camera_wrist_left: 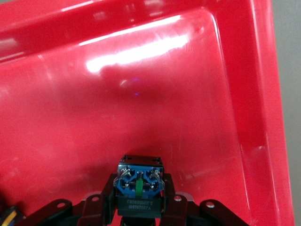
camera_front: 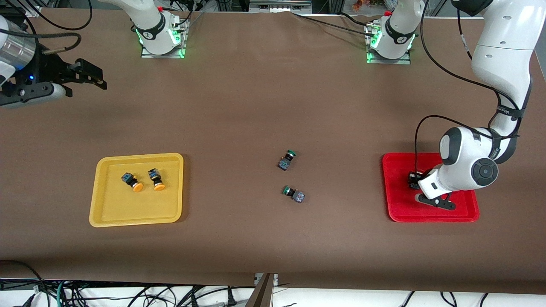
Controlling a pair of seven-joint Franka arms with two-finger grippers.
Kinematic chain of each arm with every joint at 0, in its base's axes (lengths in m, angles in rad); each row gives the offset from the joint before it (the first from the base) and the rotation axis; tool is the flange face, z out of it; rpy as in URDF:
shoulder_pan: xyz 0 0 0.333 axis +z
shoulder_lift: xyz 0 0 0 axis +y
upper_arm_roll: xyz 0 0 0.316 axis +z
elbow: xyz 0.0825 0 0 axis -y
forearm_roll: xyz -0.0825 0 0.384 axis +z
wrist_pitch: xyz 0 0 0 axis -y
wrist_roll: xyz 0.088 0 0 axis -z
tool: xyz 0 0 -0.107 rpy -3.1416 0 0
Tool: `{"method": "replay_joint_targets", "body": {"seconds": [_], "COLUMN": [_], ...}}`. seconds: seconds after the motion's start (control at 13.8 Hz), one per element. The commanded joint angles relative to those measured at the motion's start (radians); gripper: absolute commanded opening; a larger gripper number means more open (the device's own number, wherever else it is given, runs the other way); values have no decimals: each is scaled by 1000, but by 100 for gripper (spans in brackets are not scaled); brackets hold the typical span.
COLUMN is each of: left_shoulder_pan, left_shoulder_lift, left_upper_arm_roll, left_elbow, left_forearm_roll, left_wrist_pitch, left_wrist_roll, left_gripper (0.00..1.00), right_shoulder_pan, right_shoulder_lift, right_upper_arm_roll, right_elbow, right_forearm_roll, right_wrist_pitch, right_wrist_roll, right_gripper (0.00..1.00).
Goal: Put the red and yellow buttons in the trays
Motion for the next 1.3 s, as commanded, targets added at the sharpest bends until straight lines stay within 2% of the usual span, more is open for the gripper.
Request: {"method": "replay_joint_targets", "body": {"seconds": [0.0, 0.07, 0.14, 0.22, 0.29, 0.36, 0.43, 0.51, 0.58, 1.01, 1.23], "left_shoulder_pan": [12, 12, 12, 13, 16, 19, 18, 13, 5, -4, -10], "left_shoulder_lift": [-21, -23, -25, -29, -38, -44, -48, -48, -48, -55, -135], "left_upper_arm_roll": [-12, -12, -12, -13, -13, -15, -18, -21, -21, -62, -75], "left_elbow": [-29, -27, -18, -9, -1, 14, 51, 94, 140, 371, 421], "left_forearm_roll": [26, 26, 26, 22, 22, 15, 15, 15, 15, 15, 15], "left_wrist_pitch": [12, 9, 7, 4, -8, -43, -88, -135, -175, -419, -493], "left_wrist_roll": [9, 4, 4, 7, 9, 7, 1, -2, -2, 1, 0], "left_gripper": [27, 55, 91, 100, 100, 100, 100, 100, 100, 100, 100], "right_shoulder_pan": [-28, -56, -120, -198, -256, -286, -319, -374, -421, -446, -449], "right_shoulder_lift": [-35, -32, -31, -34, -34, -26, -22, -22, -17, 43, 63], "right_upper_arm_roll": [105, 160, 222, 304, 355, 371, 383, 433, 458, 428, 432], "right_elbow": [-38, -36, -42, -53, -53, -53, -55, -53, -52, -6, 25], "right_forearm_roll": [-64, -83, -83, -83, -83, -83, -83, -83, -81, -81, -69], "right_wrist_pitch": [17, 22, 26, 40, 43, 54, 66, 68, 69, 73, 83], "right_wrist_roll": [93, 117, 120, 120, 118, 102, 86, 59, 25, 2, -1], "right_gripper": [99, 99, 99, 99, 99, 99, 100, 99, 99, 99, 99]}}
